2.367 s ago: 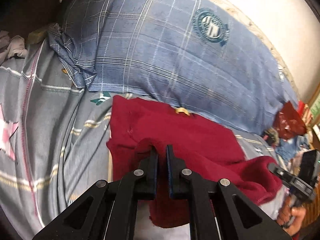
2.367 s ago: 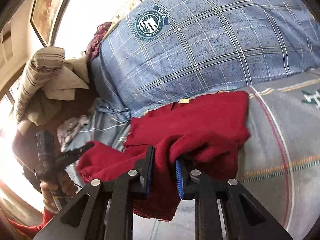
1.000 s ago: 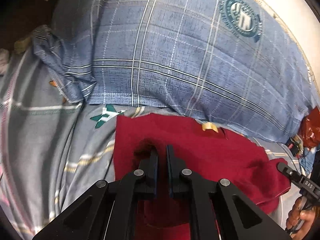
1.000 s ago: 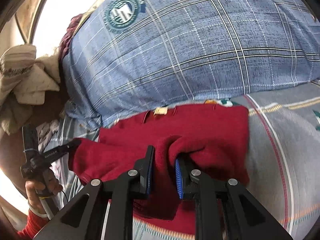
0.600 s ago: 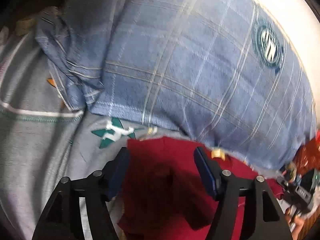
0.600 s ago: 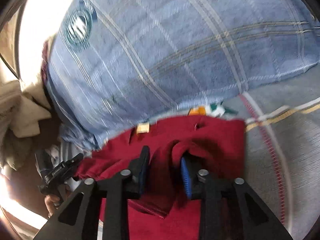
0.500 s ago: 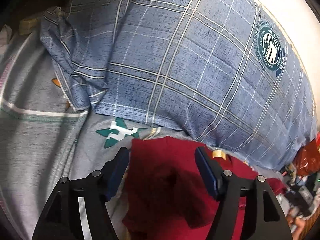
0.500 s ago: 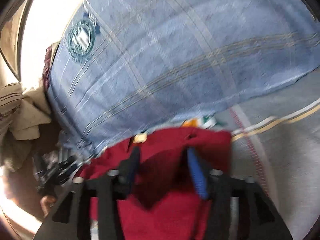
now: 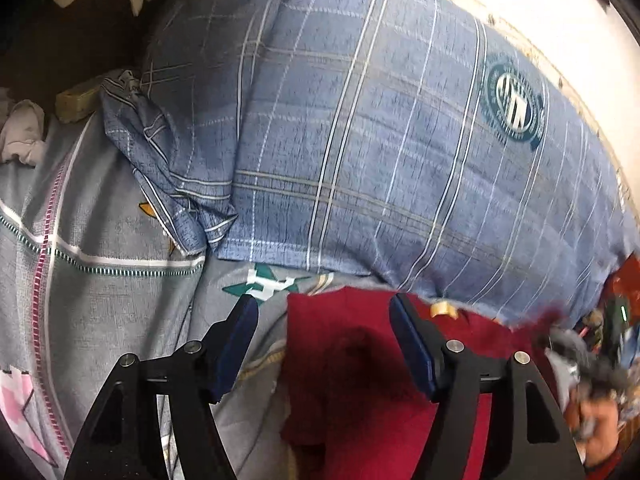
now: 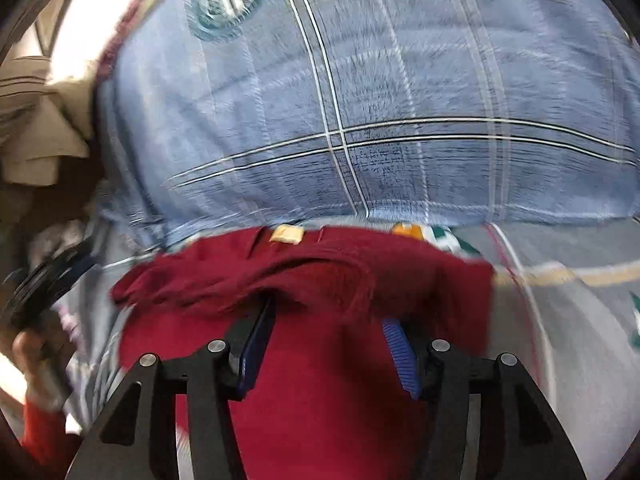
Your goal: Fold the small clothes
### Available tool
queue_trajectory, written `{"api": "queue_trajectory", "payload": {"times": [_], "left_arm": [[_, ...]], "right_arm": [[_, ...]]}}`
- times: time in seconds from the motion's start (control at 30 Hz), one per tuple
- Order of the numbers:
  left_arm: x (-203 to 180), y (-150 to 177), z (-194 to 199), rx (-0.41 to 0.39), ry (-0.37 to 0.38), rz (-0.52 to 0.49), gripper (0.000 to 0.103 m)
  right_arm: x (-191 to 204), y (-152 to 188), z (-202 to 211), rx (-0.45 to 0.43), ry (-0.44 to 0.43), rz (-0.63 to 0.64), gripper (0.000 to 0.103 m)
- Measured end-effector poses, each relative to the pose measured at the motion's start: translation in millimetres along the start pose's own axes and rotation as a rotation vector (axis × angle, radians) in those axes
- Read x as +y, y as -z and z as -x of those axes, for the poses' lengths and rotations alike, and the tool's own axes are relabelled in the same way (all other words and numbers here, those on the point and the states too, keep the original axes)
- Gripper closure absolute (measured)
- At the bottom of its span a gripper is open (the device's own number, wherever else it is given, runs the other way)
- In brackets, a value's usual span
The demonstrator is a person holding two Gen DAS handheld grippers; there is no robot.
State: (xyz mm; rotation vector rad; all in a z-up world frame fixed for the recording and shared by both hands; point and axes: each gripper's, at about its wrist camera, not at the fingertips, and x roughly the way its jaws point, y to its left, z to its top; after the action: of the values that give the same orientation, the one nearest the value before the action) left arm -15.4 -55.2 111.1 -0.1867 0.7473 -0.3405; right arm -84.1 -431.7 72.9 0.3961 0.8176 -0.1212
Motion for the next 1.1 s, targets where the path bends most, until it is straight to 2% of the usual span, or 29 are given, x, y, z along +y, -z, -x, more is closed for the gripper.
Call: {"api": "queue_trajectory", "payload": {"times": [0.07, 0.1, 0.17, 0.2, 0.33, 0.4, 0.47, 0.6, 0.73, 0.83, 0.9, 0.97, 1.03, 1.1], "left_arm": [[3, 0, -4, 0.016, -0.020, 0.008, 0.035], [4, -1, -8, 0.028, -0.021, 0.020, 0.035], [10, -3, -14, 0.055, -0.029, 0.049, 0.035], [10, -4, -18, 0.066, -0.035, 0.054, 0.035], [8, 0, -32, 0.104, -0.053, 0.047, 0.035], [6, 3, -40, 0.130, -0.057, 0.045, 0.035], [4, 5, -44, 0.153, -0.077, 0.029, 0.035], [2, 6, -54, 0.167, -0.122, 0.007, 0.035], [-2, 9, -62, 0.195, -0.127, -0.006, 0.035], [-9, 12, -59, 0.192, -0.106, -0.023, 0.035], [-15, 13, -55, 0.182, -0.083, -0.036, 0.035], [-22, 17, -52, 0.180, -0.061, -0.042, 0.035], [-26, 23, -56, 0.197, -0.069, -0.056, 0.035], [-27, 29, -64, 0.224, -0.094, -0.072, 0.035]], "right_arm": [[-8, -19, -30, -0.008, 0.025, -0.058, 0.047], [-12, -27, -45, 0.014, 0.044, -0.081, 0.047], [-19, -35, -70, 0.092, 0.141, -0.131, 0.048], [-16, -34, -68, 0.086, 0.138, -0.139, 0.048], [36, -18, -46, 0.037, -0.002, -0.028, 0.044], [67, -15, -52, 0.049, -0.055, 0.042, 0.043], [101, -15, -76, 0.088, -0.130, 0.088, 0.043], [152, -22, -134, 0.136, -0.182, 0.106, 0.043], [175, -19, -190, 0.226, -0.165, 0.087, 0.042], [174, -18, -179, 0.216, -0.174, 0.088, 0.043], [162, -15, -157, 0.211, -0.192, 0.093, 0.045], [140, -13, -124, 0.150, -0.148, 0.105, 0.044], [110, -16, -95, 0.096, -0.092, 0.087, 0.044], [69, -23, -70, 0.032, 0.012, 0.041, 0.044]]}}
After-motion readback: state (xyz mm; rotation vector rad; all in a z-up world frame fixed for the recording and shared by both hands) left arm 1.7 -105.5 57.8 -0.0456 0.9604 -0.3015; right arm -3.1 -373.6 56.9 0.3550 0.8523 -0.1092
